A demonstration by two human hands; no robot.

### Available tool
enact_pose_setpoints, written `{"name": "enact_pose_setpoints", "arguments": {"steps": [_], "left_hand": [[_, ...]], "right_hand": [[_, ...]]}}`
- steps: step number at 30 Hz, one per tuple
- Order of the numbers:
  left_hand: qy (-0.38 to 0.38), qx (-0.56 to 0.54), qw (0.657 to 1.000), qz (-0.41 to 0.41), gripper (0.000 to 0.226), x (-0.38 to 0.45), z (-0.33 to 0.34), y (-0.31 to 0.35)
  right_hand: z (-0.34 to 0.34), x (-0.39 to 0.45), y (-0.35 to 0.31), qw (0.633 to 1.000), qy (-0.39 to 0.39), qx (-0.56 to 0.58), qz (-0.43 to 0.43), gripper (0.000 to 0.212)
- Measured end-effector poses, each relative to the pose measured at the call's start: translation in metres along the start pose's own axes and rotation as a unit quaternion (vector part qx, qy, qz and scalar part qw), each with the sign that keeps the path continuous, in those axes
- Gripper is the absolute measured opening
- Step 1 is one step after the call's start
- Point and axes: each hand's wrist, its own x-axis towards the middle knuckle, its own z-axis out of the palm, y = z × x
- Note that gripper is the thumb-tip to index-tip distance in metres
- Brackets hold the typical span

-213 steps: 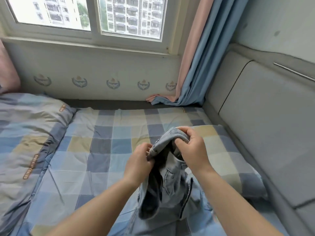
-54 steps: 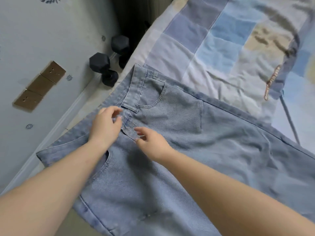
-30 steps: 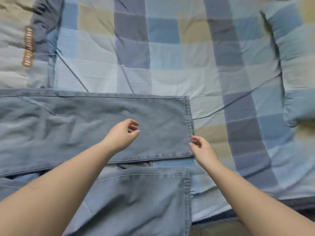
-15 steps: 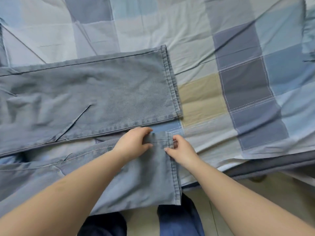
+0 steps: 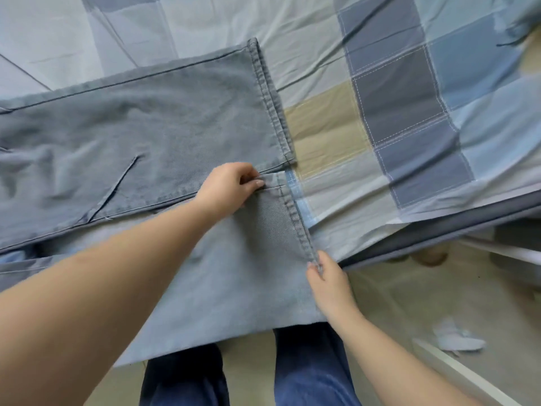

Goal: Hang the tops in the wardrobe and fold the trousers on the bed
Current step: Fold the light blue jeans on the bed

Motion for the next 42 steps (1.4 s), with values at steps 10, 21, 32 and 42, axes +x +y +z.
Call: {"name": "enact_pose_setpoints", "arguments": {"steps": [10, 21, 32, 42], "left_hand": [[0.013, -0.076, 0.997, -0.026, 0.027, 0.015, 0.03, 0.015], [0.049, -0.332, 0.918, -0.209, 0.016, -0.14, 0.008, -0.15], [0.179, -0.52, 0.788, -0.278, 0.01, -0.352, -0.109, -0.335], [0.284, -0.581, 0.607, -0.461, 0.02, -0.427, -0.135, -0.499]], "right_hand": [[-0.037, 0.022, 0.012, 0.999, 0.031, -0.014, 0.038, 0.013], [0.062, -0.028, -0.045, 0.973, 0.224, -0.006, -0.056, 0.041], [0.372, -0.193, -0.139, 0.919, -0.193, 0.284, 0.192, 0.015], [0.53, -0.247, -0.179, 0.846, -0.208, 0.354, 0.341, 0.063]]}}
